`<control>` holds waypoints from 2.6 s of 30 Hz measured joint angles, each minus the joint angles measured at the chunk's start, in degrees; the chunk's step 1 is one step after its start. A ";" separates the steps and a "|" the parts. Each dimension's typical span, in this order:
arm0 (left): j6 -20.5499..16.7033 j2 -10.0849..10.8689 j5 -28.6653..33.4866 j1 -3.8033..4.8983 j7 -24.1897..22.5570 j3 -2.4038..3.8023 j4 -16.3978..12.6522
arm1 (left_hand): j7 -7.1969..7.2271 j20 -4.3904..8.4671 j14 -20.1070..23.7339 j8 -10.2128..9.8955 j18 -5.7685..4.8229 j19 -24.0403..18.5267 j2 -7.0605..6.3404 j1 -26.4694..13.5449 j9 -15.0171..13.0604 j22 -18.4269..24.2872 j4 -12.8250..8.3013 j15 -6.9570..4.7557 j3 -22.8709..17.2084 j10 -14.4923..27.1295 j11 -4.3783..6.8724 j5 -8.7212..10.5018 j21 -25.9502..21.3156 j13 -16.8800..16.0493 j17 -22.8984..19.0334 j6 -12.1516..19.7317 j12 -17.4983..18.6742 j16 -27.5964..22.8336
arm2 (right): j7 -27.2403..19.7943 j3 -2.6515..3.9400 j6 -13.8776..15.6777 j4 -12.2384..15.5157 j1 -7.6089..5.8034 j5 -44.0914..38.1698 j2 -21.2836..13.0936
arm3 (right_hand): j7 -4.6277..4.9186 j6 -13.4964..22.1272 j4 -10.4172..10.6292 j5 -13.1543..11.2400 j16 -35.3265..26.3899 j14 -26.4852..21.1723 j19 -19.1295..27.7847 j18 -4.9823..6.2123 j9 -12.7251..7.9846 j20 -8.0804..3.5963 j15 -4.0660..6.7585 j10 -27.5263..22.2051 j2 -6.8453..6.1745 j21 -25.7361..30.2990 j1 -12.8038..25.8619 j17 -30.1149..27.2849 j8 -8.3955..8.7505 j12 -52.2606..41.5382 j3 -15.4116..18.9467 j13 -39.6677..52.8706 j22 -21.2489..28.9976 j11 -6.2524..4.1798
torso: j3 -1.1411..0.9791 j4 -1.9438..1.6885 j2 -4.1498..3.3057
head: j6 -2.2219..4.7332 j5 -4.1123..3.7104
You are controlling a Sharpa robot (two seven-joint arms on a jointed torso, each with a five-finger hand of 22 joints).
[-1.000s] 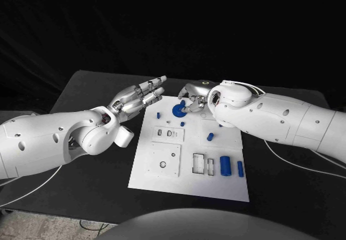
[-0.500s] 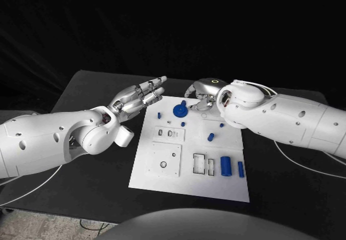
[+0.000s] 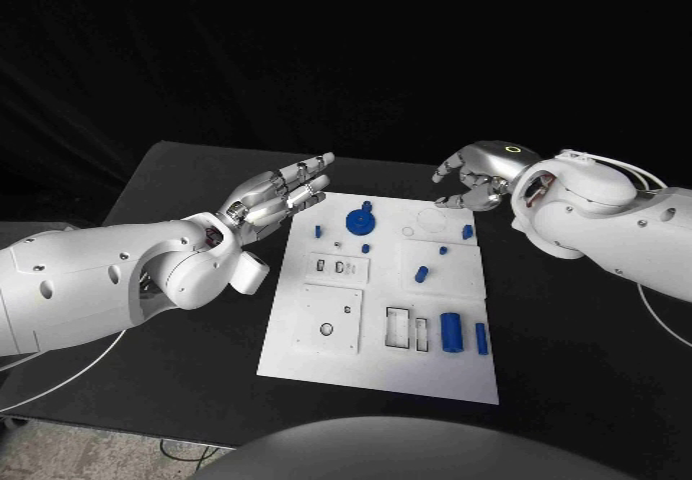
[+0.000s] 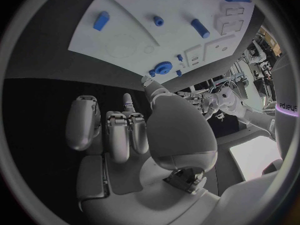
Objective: Assemble the parts on the task board
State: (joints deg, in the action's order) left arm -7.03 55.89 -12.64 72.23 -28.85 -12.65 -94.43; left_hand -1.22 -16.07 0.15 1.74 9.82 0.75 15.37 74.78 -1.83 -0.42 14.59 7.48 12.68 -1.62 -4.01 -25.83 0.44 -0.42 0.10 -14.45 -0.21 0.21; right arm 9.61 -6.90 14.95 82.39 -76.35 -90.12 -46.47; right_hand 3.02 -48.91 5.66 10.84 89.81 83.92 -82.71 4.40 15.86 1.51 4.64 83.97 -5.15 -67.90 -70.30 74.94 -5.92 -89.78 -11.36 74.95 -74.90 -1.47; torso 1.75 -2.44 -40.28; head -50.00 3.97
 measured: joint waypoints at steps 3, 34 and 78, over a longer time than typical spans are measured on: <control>0.00 0.14 0.04 0.00 0.00 0.00 -0.02 | 0.00 0.00 0.00 0.00 0.00 0.00 0.00 0.00 0.00 0.00 0.00 0.00 0.00 0.00 0.00 0.00 0.00 0.00 0.00 0.00 0.00 0.00 | -0.19 -0.07 0.57 0.04 0.32 0.15 -2.01 | -0.08 0.50 0.62 -1.65 0.00 0.13 -0.14 0.00 -0.52 -0.14 0.28 0.12 0.00 0.00 0.00 0.00 0.47 0.00 0.62 0.00 -0.01 -0.12 | 0.00 0.03 -0.02 | 0.00 -0.21; -0.05 0.81 0.16 -0.22 0.00 -0.06 -0.18 | 0.00 0.00 0.00 0.00 0.00 0.00 0.00 0.00 0.01 0.01 0.00 0.00 0.00 0.00 0.00 -0.24 0.00 0.00 -0.04 0.00 0.00 0.00 | -3.03 -0.16 2.28 -3.04 4.77 0.44 -4.87 | 0.42 -1.92 8.91 -7.53 0.00 0.00 -0.76 0.00 -2.73 -0.45 0.81 -0.08 -3.34 -0.78 -1.97 -0.02 -0.06 0.00 4.14 -0.02 -0.03 -0.31 | 0.03 -0.09 0.06 | 0.00 -0.34; 0.03 0.07 0.20 -0.85 0.25 -0.07 0.54 | 0.01 0.00 -0.20 0.00 0.00 0.00 0.23 0.23 0.01 0.01 -0.16 0.20 -0.16 0.00 0.00 -0.24 0.00 0.01 -0.02 0.01 0.00 0.00 | -4.04 -0.16 2.86 -4.33 7.03 0.41 -4.16 | 0.77 -4.84 9.29 -3.31 0.00 0.00 -0.81 0.00 -1.99 -0.38 0.81 -0.08 -2.64 -0.77 -5.20 -0.03 -1.50 0.00 3.73 -0.04 0.00 -0.31 | 0.02 -0.14 0.07 | 0.00 -0.65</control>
State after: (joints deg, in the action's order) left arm -7.00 55.97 -12.45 71.38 -28.59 -12.72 -93.89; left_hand -1.22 -16.07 -0.05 1.74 9.82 0.75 15.60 75.01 -1.82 -0.41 14.43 7.69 12.52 -1.62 -4.01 -26.07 0.44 -0.41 0.08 -14.44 -0.21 0.21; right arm 5.57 -7.06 17.81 78.06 -69.32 -89.71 -50.63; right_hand 3.78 -53.75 14.95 7.53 89.81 83.91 -83.51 4.40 13.87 1.13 5.45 83.89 -7.78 -68.67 -75.50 74.90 -7.42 -89.78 -7.63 74.91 -74.91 -1.78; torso 1.77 -2.58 -40.21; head -50.00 3.32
